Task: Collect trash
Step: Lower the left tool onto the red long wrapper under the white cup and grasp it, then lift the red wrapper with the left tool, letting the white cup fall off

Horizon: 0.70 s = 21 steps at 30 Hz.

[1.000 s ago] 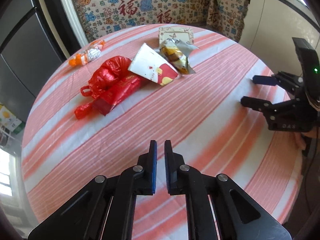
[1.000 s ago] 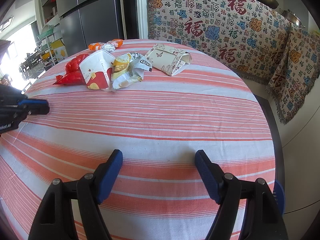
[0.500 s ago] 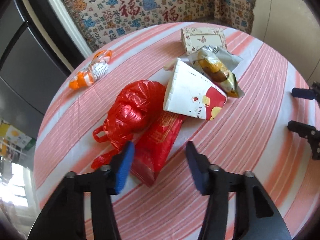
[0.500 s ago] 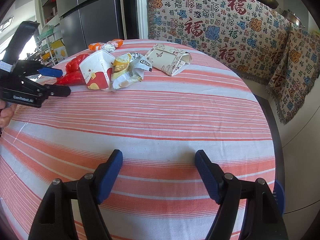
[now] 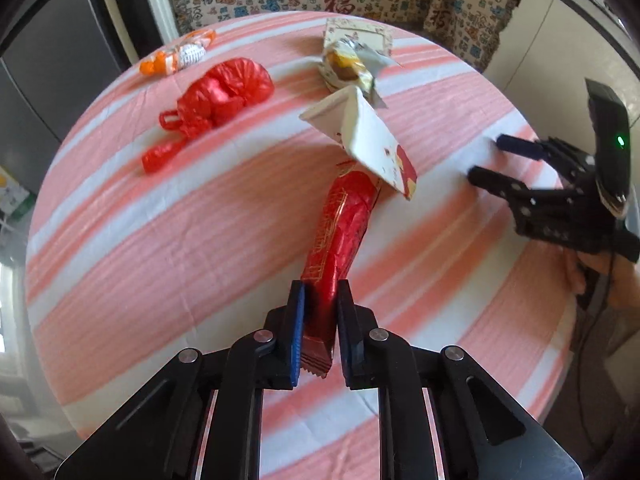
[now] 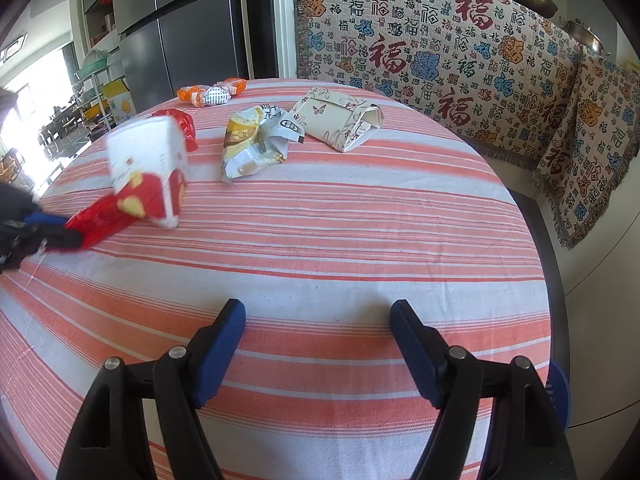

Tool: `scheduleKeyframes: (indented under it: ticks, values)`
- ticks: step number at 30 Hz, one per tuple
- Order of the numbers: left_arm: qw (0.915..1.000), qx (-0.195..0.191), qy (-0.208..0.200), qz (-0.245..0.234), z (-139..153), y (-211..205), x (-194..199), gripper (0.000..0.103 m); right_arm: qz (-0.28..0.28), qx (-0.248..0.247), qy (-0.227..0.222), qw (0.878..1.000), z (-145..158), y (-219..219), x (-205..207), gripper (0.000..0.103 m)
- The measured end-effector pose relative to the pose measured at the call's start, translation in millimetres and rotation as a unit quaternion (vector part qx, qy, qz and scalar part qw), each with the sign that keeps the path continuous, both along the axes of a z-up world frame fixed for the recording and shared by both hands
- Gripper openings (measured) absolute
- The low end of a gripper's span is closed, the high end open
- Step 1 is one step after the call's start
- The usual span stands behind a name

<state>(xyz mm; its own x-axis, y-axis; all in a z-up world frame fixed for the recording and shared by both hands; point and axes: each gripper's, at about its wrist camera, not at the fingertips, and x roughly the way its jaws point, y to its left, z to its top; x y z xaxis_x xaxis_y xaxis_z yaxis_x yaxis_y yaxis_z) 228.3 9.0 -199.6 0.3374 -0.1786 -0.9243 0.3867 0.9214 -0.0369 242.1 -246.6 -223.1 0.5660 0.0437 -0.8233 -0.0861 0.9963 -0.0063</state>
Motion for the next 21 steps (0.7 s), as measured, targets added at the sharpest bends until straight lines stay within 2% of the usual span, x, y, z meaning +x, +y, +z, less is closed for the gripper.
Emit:
scheduleKeyframes:
  ticks: [2,3,5,6,11,13,15,17,21]
  values:
    - [0.9998,-0.017,0.008,-0.005,0,-5,-17,0.025,0.0,0.0,0.0,1.0,0,0,0,0.077]
    - [0.9994,-0.03,0.012,-0.01,1,-7,-19,0.041,0.0,0.0,0.0,1.0,0,0,0,0.077]
    - [0.9988,-0.038,0.007,-0.03,0,-11,-18,0.064,0.0,0.0,0.0,1.0,0,0,0,0.077]
    - [0.9987,-0.031,-0.004,-0.04,0,-15,-17,0.067,0.0,0.0,0.0,1.0,0,0,0,0.077]
    - [0.9957,0.011,-0.024,-0.088,-10,-35,7,0.069,0.002,0.003,-0.001,1.0,0,-1,0,0.079]
    - [0.9958,0.026,-0.027,-0.083,-17,-35,16,0.06,0.002,0.004,-0.001,1.0,0,0,0,0.079]
    - [0.9983,0.0,-0.025,-0.053,-14,-28,20,0.018,0.003,0.004,0.0,1.0,0,0,1,0.079]
    - [0.9993,0.005,-0.036,-0.004,-7,-18,17,0.016,0.003,0.004,0.0,1.0,1,0,0,0.079]
    - [0.9943,0.011,-0.073,0.077,8,10,3,0.016,0.004,0.003,0.001,1.0,0,1,1,0.08]
